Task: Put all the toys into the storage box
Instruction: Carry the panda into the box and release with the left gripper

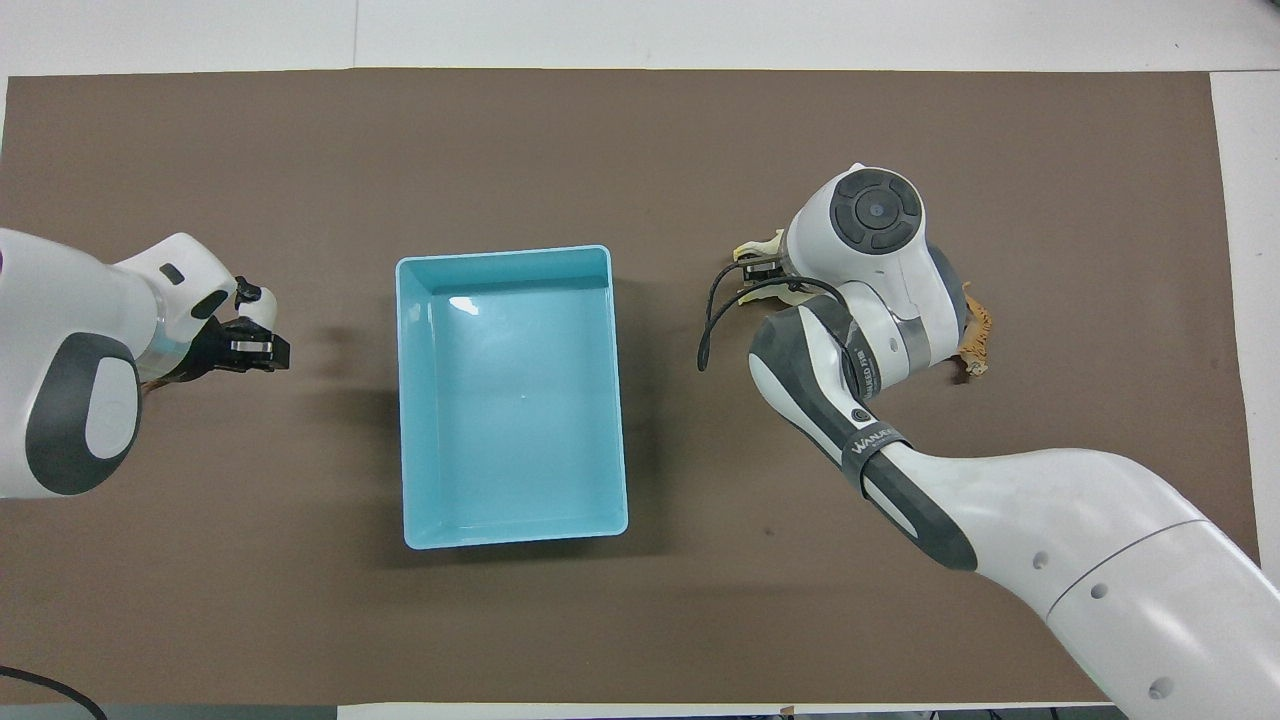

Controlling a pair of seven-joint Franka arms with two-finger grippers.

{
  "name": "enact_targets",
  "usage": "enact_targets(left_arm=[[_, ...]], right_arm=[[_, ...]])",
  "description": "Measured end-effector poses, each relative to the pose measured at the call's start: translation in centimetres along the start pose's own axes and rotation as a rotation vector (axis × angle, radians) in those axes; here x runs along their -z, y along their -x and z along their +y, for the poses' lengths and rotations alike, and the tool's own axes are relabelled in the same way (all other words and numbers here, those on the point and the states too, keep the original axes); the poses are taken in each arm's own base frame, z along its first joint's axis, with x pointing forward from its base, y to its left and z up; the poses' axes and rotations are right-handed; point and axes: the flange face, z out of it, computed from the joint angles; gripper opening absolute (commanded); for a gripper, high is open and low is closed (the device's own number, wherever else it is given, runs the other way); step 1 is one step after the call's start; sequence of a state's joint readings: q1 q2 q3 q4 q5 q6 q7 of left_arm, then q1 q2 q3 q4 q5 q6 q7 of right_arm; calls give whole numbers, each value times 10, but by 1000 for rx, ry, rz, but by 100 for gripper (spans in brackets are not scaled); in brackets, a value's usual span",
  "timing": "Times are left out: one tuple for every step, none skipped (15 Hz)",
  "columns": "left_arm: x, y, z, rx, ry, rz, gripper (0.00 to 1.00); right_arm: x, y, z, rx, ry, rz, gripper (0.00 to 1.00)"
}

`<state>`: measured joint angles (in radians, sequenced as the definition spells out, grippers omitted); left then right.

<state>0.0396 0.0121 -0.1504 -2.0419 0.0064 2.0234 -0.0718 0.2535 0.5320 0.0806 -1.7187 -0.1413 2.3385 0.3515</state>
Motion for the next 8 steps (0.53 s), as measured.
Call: enact_targets(left_arm=[[25, 2, 34, 27, -3, 0, 20], [45, 8, 71, 53, -6, 4, 21], [58, 17, 110, 79, -7, 11, 21], [63, 29, 147, 97, -6, 19, 22], [62, 40, 176, 108, -5, 22, 24], [57, 49, 197, 108, -4, 26, 34], [48, 55, 210, 101, 4, 40, 58], [34, 59, 220, 98, 14, 55, 100]], right_arm=[[0, 0, 0, 0, 0, 0, 0], [1, 0, -1, 2, -1, 2, 0], [1, 0, -2, 3, -1, 3, 0], [2, -1, -2, 5, -1, 6, 0], [5, -2, -3, 5, 0, 8, 0], [9, -4, -3, 5, 3, 6, 0], [17, -8, -2, 2, 9, -2, 0], [30, -13, 1, -3, 18, -10, 0]])
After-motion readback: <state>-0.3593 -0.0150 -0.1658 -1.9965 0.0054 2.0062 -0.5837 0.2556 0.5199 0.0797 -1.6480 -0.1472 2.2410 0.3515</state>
